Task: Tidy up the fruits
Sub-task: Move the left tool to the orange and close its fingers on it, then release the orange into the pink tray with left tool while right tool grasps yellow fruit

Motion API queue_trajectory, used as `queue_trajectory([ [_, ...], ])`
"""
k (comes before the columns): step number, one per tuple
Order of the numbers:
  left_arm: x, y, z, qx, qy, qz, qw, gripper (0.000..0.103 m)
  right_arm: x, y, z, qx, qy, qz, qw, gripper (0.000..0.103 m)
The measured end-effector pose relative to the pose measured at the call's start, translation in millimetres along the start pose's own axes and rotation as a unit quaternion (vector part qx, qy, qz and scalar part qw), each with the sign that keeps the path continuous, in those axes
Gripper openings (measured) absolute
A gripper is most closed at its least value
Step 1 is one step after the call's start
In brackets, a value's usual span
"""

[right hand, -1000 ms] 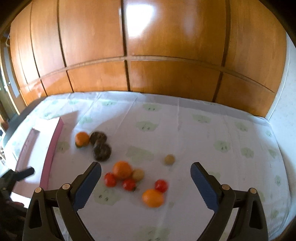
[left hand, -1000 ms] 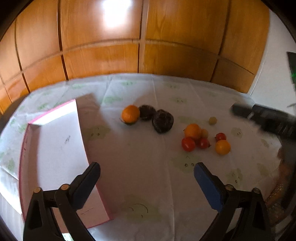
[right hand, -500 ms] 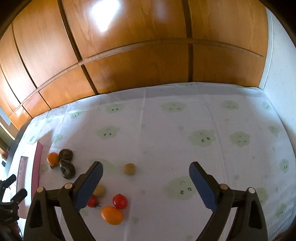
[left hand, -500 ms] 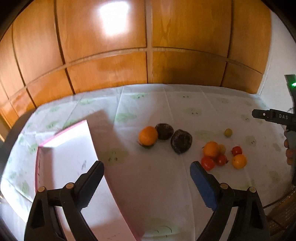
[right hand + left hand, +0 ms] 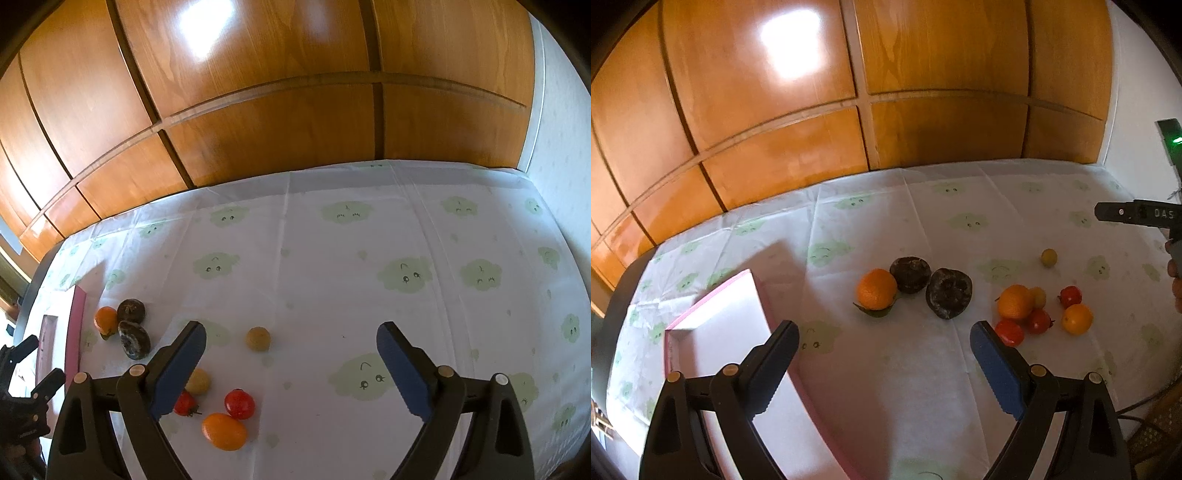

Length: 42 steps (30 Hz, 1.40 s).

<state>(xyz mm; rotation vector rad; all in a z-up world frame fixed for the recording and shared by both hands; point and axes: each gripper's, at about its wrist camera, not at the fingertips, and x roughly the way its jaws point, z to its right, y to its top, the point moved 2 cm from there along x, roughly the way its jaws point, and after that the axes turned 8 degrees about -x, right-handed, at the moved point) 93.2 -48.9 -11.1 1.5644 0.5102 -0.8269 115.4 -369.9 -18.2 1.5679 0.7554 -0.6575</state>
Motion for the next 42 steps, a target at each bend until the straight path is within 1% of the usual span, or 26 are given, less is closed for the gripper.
queue_trajectory([
  [2,11,4,-3,0.001,-0.003,-0.014,0.9999,0.087,0,0,1,0.002,0.001,-0.001,1.0,0.095],
  [3,18,6,-6,-0.001,-0.007,-0.027,0.9996,0.079,0,1,2,0.003,0.001,-0.001,1.0,0.095],
  [4,24,8,-8,-0.004,-0.012,-0.038,0.9992,0.073,0,1,2,0.003,0.002,-0.001,1.0,0.095],
  [6,36,13,-15,-0.013,-0.026,-0.06,0.9977,0.069,0,2,3,0.007,0.004,0.001,1.0,0.095],
  [10,56,23,-26,-0.01,-0.045,-0.087,0.9951,0.067,-2,1,5,0.009,0.007,0.006,1.0,0.095],
  [13,69,29,-27,0.009,-0.053,-0.096,0.994,0.067,-3,1,5,0.011,0.009,0.005,1.0,0.095],
  [15,78,32,-23,0.02,-0.064,-0.106,0.9922,0.067,-3,1,6,0.011,0.009,0.004,1.0,0.095],
  [20,104,36,-15,0.043,-0.062,-0.124,0.9894,0.067,-1,3,5,0.011,0.01,0.001,1.0,0.095],
  [21,111,36,-13,0.043,-0.059,-0.129,0.9889,0.063,-1,3,4,0.008,0.009,0.002,1.0,0.095],
  [22,116,35,-14,0.042,-0.063,-0.133,0.9882,0.058,-1,3,3,0.005,0.008,0.001,1.0,0.094],
  [23,120,35,-14,0.039,-0.066,-0.139,0.9873,0.056,-1,3,1,-0.002,0.005,0.001,1.0,0.094],
  [26,132,30,-17,0.013,-0.099,-0.161,0.9818,0.049,-1,3,-7,-0.028,-0.004,0.004,1.0,0.091],
  [27,132,28,-15,0.011,-0.103,-0.161,0.9815,0.047,-1,3,-10,-0.036,-0.006,0.005,0.999,0.09],
  [28,131,27,-12,0.015,-0.104,-0.156,0.9821,0.04,-1,3,-14,-0.045,-0.009,0.007,0.999,0.089],
  [33,127,24,-9,0.022,-0.109,-0.148,0.9828,0.039,-1,1,-27,-0.084,-0.021,0.01,0.996,0.088],
  [38,120,21,-14,0.009,-0.108,-0.137,0.9846,0.039,-1,0,-34,-0.103,-0.026,0.013,0.994,0.088],
  [42,104,20,-22,-0.005,-0.108,-0.12,0.9869,0.039,0,-1,-39,-0.115,-0.029,0.012,0.993,0.088],
])
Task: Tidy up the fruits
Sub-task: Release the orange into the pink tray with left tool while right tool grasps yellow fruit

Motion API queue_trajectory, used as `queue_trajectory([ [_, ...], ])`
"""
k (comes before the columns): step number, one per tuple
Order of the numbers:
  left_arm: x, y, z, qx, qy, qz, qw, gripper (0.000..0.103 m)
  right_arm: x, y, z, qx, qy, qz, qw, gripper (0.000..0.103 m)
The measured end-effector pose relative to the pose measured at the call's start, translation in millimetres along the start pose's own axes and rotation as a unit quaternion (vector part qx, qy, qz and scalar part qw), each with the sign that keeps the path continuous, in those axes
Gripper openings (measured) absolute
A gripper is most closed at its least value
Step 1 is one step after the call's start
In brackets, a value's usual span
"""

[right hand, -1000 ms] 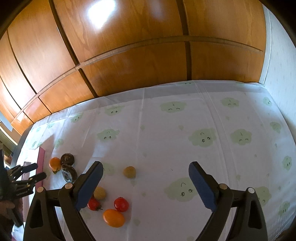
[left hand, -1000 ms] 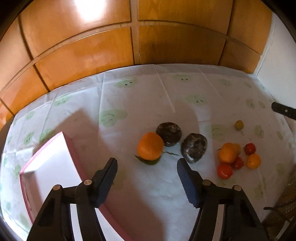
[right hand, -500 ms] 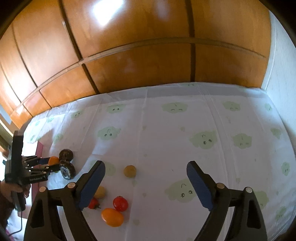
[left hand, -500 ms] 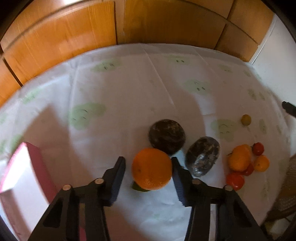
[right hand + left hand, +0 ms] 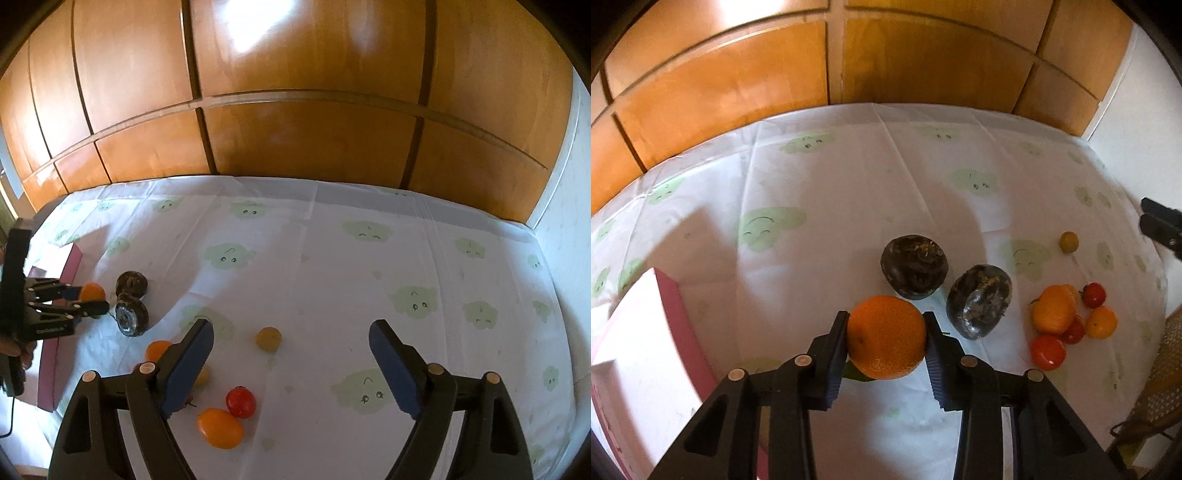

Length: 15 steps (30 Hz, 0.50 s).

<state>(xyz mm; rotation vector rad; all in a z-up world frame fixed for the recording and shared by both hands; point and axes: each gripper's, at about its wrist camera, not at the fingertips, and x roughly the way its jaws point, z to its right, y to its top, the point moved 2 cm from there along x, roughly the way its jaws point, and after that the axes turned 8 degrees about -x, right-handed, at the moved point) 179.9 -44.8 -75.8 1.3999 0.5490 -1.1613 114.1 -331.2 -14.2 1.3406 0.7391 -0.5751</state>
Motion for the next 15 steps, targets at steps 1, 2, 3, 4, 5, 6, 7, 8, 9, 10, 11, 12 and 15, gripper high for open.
queue_trajectory([
  [1,-3,0,0,-0.002,0.001,0.005,1.0,0.039,0,0,-2,-0.003,0.0,-0.001,1.0,0.088],
  [2,-8,-1,-1,-0.005,0.0,0.01,0.9999,0.039,1,0,-3,-0.005,-0.001,-0.001,1.0,0.088],
  [3,-13,-2,-2,-0.009,-0.001,0.015,0.9998,0.039,1,-1,-4,-0.007,0.0,-0.002,1.0,0.088],
  [4,-19,-3,-3,-0.013,-0.002,0.022,0.9997,0.038,2,-1,-5,-0.009,0.0,-0.003,1.0,0.088],
  [5,-26,-5,-4,-0.017,-0.002,0.03,0.9994,0.038,3,-2,-7,-0.011,0.0,-0.006,1.0,0.088],
  [6,-34,-7,-6,-0.023,-0.004,0.038,0.999,0.039,4,-2,-8,-0.012,0.002,-0.008,1.0,0.088],
  [7,-38,-9,-7,-0.027,-0.004,0.044,0.9987,0.039,6,-3,-8,-0.011,0.008,-0.012,1.0,0.086],
  [8,-47,-12,-8,-0.035,-0.005,0.053,0.9979,0.039,8,-3,-8,-0.008,0.016,-0.017,1.0,0.084],
  [9,-51,-13,-9,-0.04,-0.006,0.059,0.9975,0.039,11,-4,-7,-0.003,0.025,-0.023,0.999,0.08],
  [10,-58,-15,-11,-0.047,-0.009,0.067,0.9966,0.039,15,-5,-7,0.006,0.038,-0.031,0.999,0.077],
  [11,-65,-18,-12,-0.055,-0.01,0.074,0.9957,0.039,20,-7,-4,0.021,0.056,-0.042,0.997,0.075],
  [12,-73,-21,-14,-0.064,-0.009,0.083,0.9945,0.039,23,-8,-2,0.033,0.069,-0.049,0.996,0.073],
  [15,-92,-31,-20,-0.083,-0.008,0.106,0.9909,0.039,32,-13,5,0.074,0.107,-0.066,0.989,0.065],
])
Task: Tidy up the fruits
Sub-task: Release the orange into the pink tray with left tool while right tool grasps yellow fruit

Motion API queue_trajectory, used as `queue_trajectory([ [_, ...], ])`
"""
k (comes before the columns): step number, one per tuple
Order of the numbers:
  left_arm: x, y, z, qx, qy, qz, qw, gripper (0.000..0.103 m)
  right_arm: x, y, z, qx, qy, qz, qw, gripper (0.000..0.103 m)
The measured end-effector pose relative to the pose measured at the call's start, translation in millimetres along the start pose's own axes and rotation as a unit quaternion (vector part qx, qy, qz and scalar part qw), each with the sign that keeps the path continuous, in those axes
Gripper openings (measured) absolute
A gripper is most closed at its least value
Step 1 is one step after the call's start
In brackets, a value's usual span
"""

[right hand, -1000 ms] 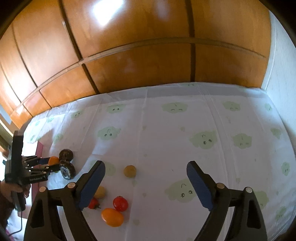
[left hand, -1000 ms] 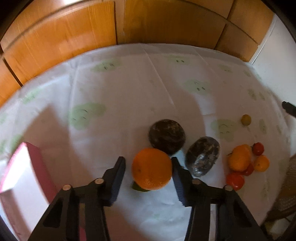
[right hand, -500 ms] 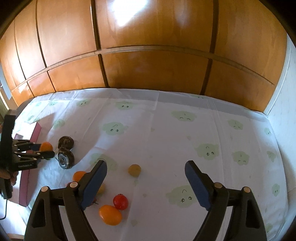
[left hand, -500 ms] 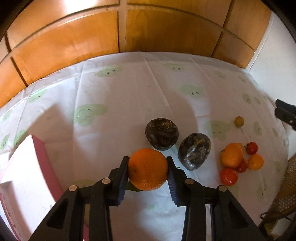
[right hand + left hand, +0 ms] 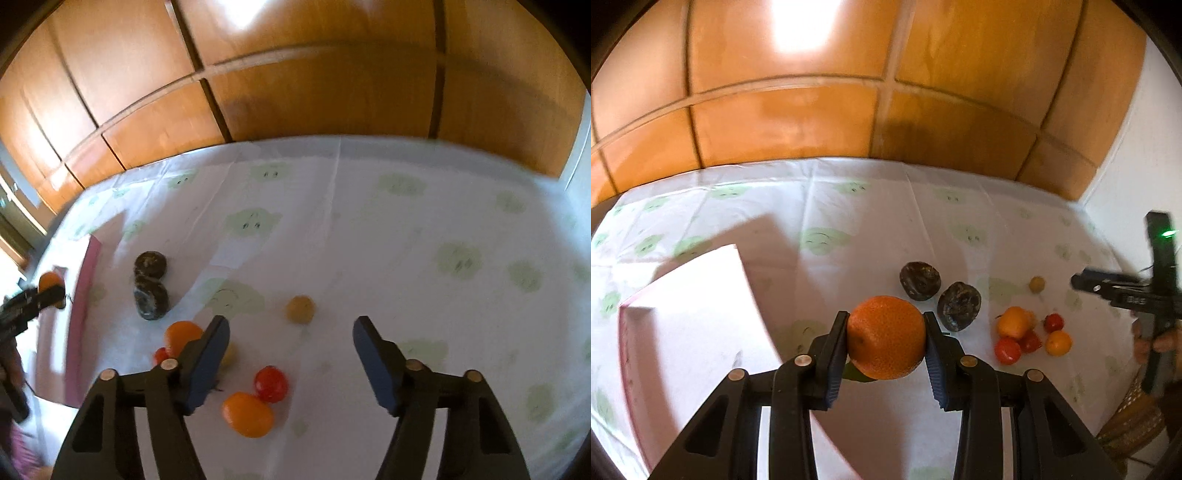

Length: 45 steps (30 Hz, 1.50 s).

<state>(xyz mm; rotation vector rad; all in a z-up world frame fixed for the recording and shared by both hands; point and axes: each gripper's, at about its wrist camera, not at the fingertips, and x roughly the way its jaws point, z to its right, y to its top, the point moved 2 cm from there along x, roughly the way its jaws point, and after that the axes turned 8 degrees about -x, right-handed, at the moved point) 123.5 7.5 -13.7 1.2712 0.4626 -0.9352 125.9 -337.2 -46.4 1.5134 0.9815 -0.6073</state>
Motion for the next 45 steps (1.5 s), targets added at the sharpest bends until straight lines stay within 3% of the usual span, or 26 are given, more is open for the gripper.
queue_trajectory([
  [11,-62,-31,-40,-0.064,0.035,0.058,0.9957,0.039,28,-3,17,0.098,0.062,-0.037,0.992,0.054],
  [17,-72,-58,-76,-0.112,0.083,0.056,0.9887,0.039,47,4,28,0.132,0.044,-0.037,0.99,0.049],
  [23,-64,-73,-104,-0.164,0.112,0.037,0.9793,0.039,56,7,28,0.113,0.019,-0.039,0.993,0.045],
  [31,-46,-60,-112,-0.188,0.117,0.025,0.9749,0.039,67,8,20,0.057,-0.018,-0.054,0.997,0.025],
  [39,-6,-25,-124,-0.209,0.127,0.001,0.9697,0.039,69,6,18,0.036,-0.023,-0.052,0.998,0.025],
  [45,19,-4,-136,-0.215,0.16,-0.015,0.9634,0.04,70,6,10,0.012,-0.04,-0.049,0.998,0.025],
])
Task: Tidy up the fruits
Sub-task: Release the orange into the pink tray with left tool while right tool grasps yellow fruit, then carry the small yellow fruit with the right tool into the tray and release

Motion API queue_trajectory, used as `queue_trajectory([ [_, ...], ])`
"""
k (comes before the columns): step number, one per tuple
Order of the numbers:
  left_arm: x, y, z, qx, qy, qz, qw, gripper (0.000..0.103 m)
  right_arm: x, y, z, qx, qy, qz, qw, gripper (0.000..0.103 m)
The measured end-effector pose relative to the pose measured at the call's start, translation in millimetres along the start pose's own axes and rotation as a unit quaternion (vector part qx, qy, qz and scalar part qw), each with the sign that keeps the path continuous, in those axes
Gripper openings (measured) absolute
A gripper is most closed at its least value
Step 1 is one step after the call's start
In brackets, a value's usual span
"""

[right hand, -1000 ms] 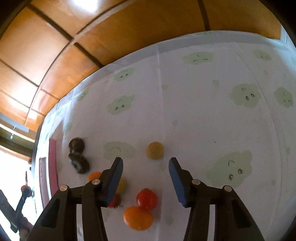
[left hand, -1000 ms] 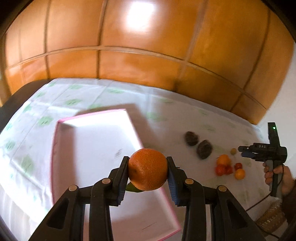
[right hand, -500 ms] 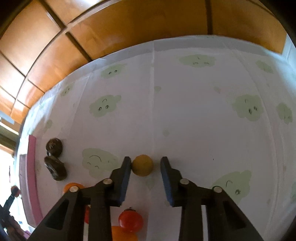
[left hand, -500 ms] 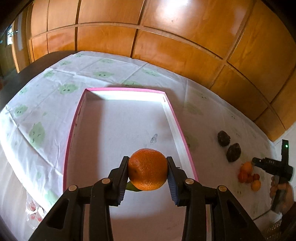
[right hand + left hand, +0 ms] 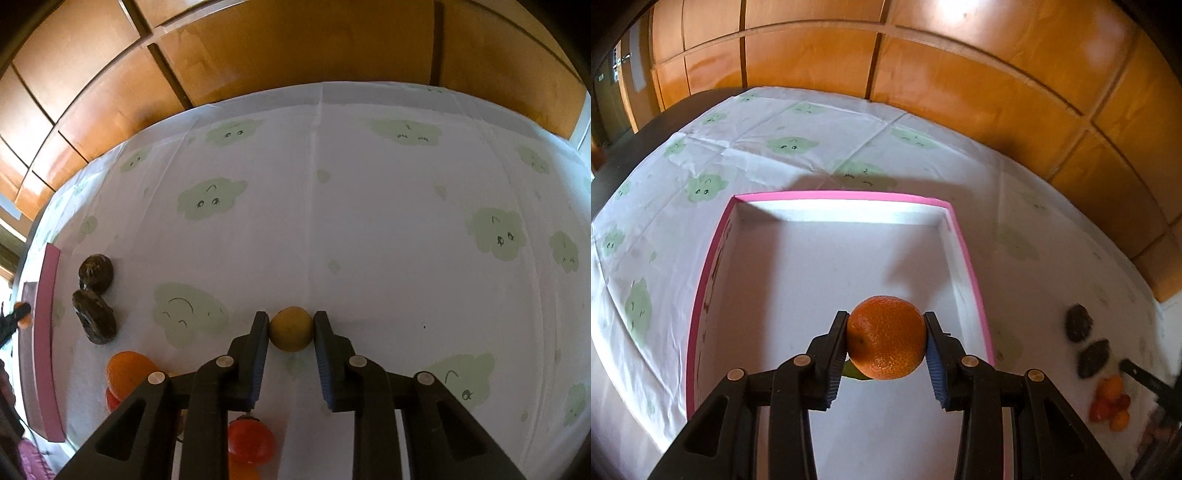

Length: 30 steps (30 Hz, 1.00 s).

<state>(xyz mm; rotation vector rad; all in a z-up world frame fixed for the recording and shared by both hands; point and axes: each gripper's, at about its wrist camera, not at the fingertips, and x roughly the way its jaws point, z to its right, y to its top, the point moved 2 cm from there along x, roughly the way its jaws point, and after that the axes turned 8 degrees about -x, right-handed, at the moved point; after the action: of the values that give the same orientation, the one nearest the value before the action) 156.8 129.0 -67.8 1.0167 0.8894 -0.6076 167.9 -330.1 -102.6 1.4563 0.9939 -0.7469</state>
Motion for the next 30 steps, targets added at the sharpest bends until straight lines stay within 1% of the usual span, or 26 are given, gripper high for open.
queue_trajectory([
  [7,17,13,6,0.009,0.035,0.011,0.9993,0.041,1,0,-7,-0.021,-0.017,0.005,1.0,0.025],
  [9,13,14,8,0.012,0.038,0.022,0.999,0.041,1,0,-9,-0.023,-0.019,0.005,1.0,0.025],
  [10,11,14,9,0.014,0.039,0.028,0.9988,0.043,1,0,-9,-0.024,-0.021,0.005,0.999,0.025],
  [11,6,13,10,0.018,0.041,0.038,0.9982,0.046,1,0,-10,-0.026,-0.022,0.005,0.999,0.025],
  [13,-5,11,13,0.019,0.041,0.055,0.9975,0.055,1,-1,-12,-0.031,-0.026,0.006,0.999,0.025],
  [16,-25,4,17,0.026,0.044,0.087,0.9949,0.06,1,-2,-16,-0.04,-0.035,0.008,0.999,0.025],
  [22,-70,-16,26,0.043,0.031,0.141,0.9886,0.07,-1,-4,-18,-0.049,-0.044,0.01,0.998,0.025],
  [26,-97,-31,28,0.052,0.024,0.17,0.9838,0.071,-2,-5,-18,-0.05,-0.048,0.012,0.998,0.024],
  [28,-105,-37,30,0.057,0.025,0.179,0.9819,0.074,-3,-6,-19,-0.05,-0.052,0.013,0.997,0.024],
  [30,-112,-43,30,0.062,0.026,0.185,0.9803,0.074,-3,-6,-22,-0.049,-0.053,0.014,0.997,0.024],
])
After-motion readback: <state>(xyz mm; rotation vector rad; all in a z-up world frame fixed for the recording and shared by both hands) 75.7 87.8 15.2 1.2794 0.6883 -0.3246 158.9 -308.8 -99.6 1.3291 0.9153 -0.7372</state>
